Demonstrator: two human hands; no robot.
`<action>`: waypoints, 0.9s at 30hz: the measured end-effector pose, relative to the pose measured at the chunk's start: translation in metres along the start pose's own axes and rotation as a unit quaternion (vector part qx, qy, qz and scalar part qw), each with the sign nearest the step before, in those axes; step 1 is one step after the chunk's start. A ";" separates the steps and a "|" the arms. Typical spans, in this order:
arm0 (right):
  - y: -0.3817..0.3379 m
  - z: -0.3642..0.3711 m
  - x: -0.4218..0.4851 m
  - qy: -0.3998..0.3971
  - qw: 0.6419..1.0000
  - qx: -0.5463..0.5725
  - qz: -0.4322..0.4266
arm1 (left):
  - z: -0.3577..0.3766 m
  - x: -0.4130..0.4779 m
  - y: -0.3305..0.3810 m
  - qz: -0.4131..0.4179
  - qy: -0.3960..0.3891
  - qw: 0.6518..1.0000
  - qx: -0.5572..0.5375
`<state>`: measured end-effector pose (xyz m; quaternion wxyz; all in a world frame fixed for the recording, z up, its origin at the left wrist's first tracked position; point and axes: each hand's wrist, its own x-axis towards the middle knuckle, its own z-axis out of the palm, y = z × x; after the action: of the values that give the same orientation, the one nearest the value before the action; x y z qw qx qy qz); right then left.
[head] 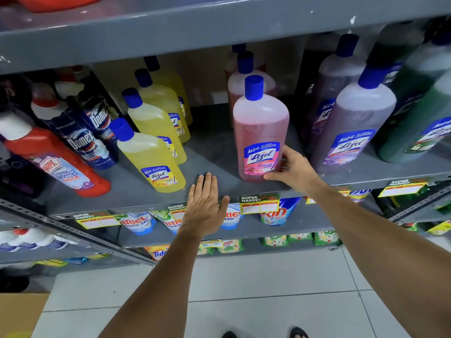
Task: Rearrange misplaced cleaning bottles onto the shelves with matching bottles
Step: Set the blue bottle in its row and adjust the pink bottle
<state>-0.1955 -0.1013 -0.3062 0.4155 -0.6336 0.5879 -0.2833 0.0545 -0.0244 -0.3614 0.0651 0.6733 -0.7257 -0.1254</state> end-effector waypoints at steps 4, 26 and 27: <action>-0.001 -0.003 0.003 -0.010 1.000 -0.011 -0.003 | 0.000 0.001 0.000 -0.002 0.000 1.000 0.000; -0.004 0.001 0.005 -0.003 1.000 -0.015 0.004 | 0.000 0.001 0.001 -0.006 -0.004 1.000 0.003; -0.003 0.001 0.005 -0.004 1.000 -0.014 0.003 | 0.000 0.001 0.000 -0.005 -0.004 1.000 0.004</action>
<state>-0.1920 -0.1064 -0.3050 0.4094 -0.6389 0.5921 -0.2713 0.0542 -0.0250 -0.3616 0.0590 0.6769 -0.7230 -0.1250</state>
